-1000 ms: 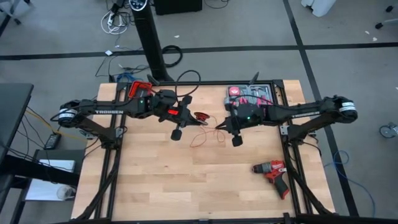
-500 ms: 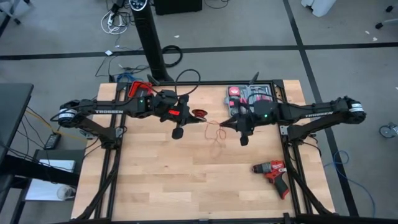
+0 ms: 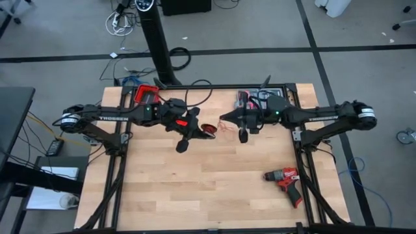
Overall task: Coil cords
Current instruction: Coil the red wire onto the black spool
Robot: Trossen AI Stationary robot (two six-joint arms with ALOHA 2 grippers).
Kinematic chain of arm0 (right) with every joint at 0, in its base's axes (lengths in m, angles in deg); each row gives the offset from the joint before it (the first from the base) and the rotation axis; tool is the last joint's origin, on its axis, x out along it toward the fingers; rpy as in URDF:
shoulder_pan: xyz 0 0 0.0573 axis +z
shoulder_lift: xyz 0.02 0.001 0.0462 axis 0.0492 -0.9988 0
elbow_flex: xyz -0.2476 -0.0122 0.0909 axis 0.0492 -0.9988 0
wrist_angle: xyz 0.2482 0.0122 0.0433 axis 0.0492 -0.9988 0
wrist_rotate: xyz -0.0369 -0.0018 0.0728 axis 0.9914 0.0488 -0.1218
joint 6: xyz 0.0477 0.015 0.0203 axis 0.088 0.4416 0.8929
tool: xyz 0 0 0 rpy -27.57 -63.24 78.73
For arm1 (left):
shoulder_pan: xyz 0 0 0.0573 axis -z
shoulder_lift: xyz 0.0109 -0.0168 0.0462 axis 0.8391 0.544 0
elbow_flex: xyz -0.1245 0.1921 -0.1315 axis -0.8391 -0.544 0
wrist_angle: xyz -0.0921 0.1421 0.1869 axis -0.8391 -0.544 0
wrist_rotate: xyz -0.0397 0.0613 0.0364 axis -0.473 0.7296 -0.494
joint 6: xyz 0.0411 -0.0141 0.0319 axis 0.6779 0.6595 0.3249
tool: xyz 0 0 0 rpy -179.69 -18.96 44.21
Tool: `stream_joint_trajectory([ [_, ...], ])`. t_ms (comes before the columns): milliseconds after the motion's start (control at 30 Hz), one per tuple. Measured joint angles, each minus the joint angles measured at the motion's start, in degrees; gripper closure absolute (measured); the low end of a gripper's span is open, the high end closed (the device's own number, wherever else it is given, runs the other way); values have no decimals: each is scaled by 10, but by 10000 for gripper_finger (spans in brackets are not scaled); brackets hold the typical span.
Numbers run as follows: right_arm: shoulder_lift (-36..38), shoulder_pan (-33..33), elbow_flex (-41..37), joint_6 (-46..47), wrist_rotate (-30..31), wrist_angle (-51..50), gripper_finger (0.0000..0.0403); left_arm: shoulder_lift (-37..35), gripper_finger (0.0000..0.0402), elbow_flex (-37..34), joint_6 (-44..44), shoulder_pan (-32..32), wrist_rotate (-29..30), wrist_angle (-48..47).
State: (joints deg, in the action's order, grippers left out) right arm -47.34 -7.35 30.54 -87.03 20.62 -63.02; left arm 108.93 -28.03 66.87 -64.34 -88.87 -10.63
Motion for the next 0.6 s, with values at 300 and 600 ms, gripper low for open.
stream_joint_trajectory([
  [300,-97,-11,12,-2,-53,90,403,0,396,0,0,0,-9,-1],
  [600,-158,-18,81,-3,-124,80,403,0,396,0,17,0,-89,17],
])
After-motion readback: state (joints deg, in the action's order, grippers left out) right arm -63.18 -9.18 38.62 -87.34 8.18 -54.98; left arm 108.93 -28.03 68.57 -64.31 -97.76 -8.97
